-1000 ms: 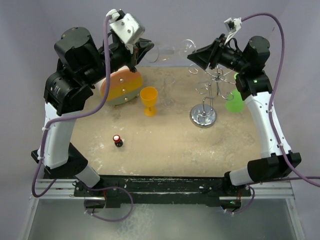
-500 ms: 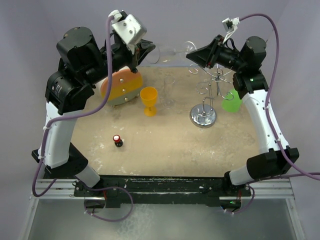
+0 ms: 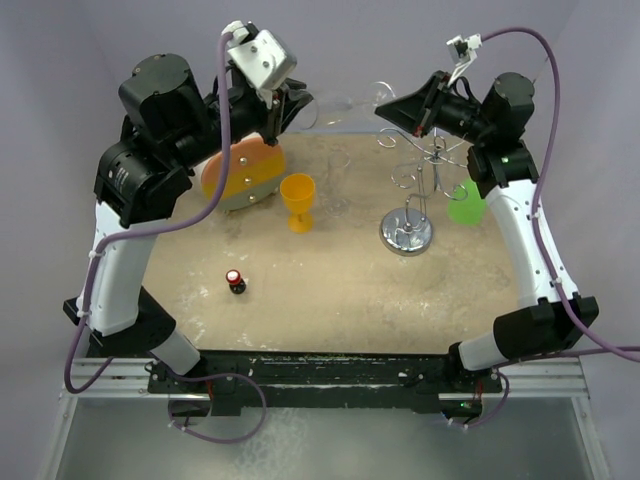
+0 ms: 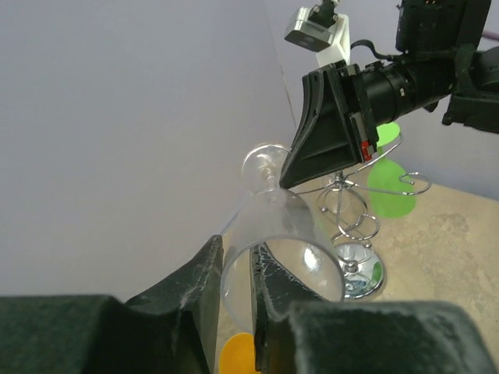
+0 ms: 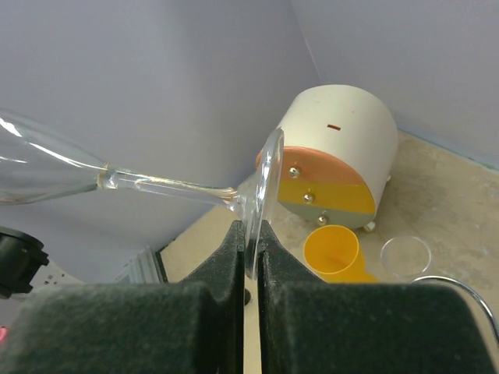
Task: Place the wine glass upside down on the wine glass rack
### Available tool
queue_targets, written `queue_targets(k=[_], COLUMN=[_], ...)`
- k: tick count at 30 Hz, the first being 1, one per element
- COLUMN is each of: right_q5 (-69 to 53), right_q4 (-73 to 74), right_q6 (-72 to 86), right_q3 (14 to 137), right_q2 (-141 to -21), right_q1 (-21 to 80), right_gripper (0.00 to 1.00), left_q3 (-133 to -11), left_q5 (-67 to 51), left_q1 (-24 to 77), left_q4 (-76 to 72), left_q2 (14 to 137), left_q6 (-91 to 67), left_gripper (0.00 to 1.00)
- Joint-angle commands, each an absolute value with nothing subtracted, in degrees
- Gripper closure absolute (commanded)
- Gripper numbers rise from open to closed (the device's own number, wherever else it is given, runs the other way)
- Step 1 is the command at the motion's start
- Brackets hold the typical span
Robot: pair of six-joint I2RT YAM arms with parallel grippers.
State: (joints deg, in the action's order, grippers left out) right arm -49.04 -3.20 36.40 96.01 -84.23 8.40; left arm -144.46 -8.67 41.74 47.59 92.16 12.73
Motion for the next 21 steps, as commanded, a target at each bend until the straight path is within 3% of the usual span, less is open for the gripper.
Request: queue_targets(k=[1, 8, 15, 21], right_q5=[-48.0, -42.97, -30.17, -22.56], right_q4=[-3.69, 5.26, 22.76, 31.2], right_q6=[34.31, 23.02, -5.04, -24.64], right_q3=[97.84, 101.39, 108.54, 109.0], right_q2=[-81.53, -80.16, -80.32, -78.86], right_q1=[7.23, 5.14, 7.74, 14.4], right_gripper=[1.0, 1.0, 1.0, 1.0], left_q3=[-143.68, -141.45, -140.09, -139.04], left_q5=[-7.91, -4.03, 7.2, 9.67], left_q1=[41.62, 40.83, 39.83, 37.55], left_q4=[44.82, 44.7, 42.46, 41.7], left_q2=[89.73, 86.48, 82.51, 80.38], left_q6=[12.89, 16.41, 23.27, 25.16], left_gripper=[0.72, 0.57, 0.34, 0.14])
